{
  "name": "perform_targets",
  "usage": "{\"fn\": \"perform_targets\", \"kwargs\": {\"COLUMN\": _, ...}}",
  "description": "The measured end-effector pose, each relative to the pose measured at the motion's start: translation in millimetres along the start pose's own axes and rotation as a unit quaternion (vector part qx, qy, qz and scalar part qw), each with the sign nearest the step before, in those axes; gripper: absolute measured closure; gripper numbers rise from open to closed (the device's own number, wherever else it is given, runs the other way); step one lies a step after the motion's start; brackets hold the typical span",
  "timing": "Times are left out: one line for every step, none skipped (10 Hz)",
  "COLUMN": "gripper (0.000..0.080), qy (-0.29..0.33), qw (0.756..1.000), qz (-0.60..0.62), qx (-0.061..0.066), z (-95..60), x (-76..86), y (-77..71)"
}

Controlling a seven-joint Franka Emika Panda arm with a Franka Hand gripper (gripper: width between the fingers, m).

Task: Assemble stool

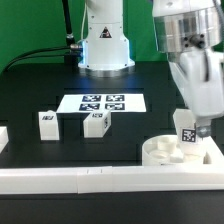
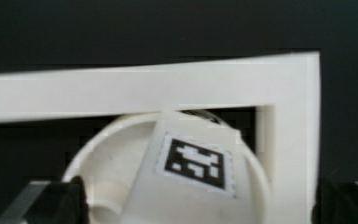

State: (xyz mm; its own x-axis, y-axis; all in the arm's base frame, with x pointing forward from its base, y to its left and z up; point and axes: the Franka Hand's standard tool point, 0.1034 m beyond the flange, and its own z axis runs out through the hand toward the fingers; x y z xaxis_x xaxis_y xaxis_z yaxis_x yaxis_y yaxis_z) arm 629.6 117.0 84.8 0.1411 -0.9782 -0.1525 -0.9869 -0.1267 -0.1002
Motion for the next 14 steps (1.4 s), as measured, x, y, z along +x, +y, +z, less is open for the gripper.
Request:
{"fn": "perform_targets", "kwargs": {"gripper": 0.0152, "qy": -0.004, "qw": 0.998, "qz": -0.056, "qx": -0.002, "z": -8.5, "x": -1.7, "y": -1.1}}
{"fn": "perform_targets", "kwargs": {"gripper": 0.0152, "qy": -0.004, "qw": 0.993, "qz": -0.12, "qx": 0.001, "z": -13.2, "x": -0.7, "y": -3.1}}
{"fn": "perform_targets", "kwargs": {"gripper": 0.0151, "qy": -0.002, "qw": 0.973, "qz": -0.23, "qx": 0.004, "z": -13.6, "x": 4.3, "y": -4.1}}
{"fn": "perform_targets", "kwargs": {"gripper": 0.0151, "qy": -0.002, "qw": 0.972, "qz": -0.233, "qx": 0.004, "z": -12.8, "x": 3.8, "y": -3.7}}
{"fn": "perform_targets", "kwargs": {"gripper": 0.0151, "qy": -0.001, "qw": 0.96, "qz": -0.28, "qx": 0.003, "z": -12.7, "x": 4.2, "y": -3.5}}
{"fn": "perform_targets", "kwargs": {"gripper": 0.0151, "qy": -0.002, "qw": 0.947, "qz": -0.321, "qx": 0.0, "z": -12.6, "x": 3.9, "y": -2.8}}
{"fn": "perform_targets", "kwargs": {"gripper": 0.0151, "qy": -0.007, "qw": 0.92, "qz": -0.39, "qx": -0.027, "z": -13.5, "x": 0.0, "y": -0.2}}
{"fn": "perform_targets", "kwargs": {"gripper": 0.0151, "qy": -0.011, "qw": 0.879, "qz": -0.475, "qx": -0.048, "z": -16.3, "x": -2.8, "y": -2.5}}
{"fn": "perform_targets", "kwargs": {"gripper": 0.0151, "qy": -0.023, "qw": 0.83, "qz": -0.554, "qx": -0.064, "z": -16.2, "x": -3.0, "y": -3.0}}
{"fn": "perform_targets", "kwargs": {"gripper": 0.0151, "qy": -0.041, "qw": 0.793, "qz": -0.603, "qx": -0.074, "z": -13.4, "x": -2.7, "y": -2.6}}
{"fn": "perform_targets", "kwargs": {"gripper": 0.0151, "qy": -0.041, "qw": 0.776, "qz": -0.626, "qx": -0.072, "z": -11.5, "x": -0.6, "y": -2.5}}
{"fn": "perform_targets", "kwargs": {"gripper": 0.0151, "qy": -0.025, "qw": 0.763, "qz": -0.644, "qx": -0.05, "z": -12.7, "x": 7.9, "y": -5.6}}
{"fn": "perform_targets", "kwargs": {"gripper": 0.0151, "qy": -0.024, "qw": 0.741, "qz": -0.669, "qx": -0.054, "z": -12.6, "x": 11.4, "y": -2.5}}
{"fn": "perform_targets", "kwargs": {"gripper": 0.0151, "qy": -0.025, "qw": 0.719, "qz": -0.692, "qx": -0.055, "z": -12.2, "x": 12.2, "y": -2.3}}
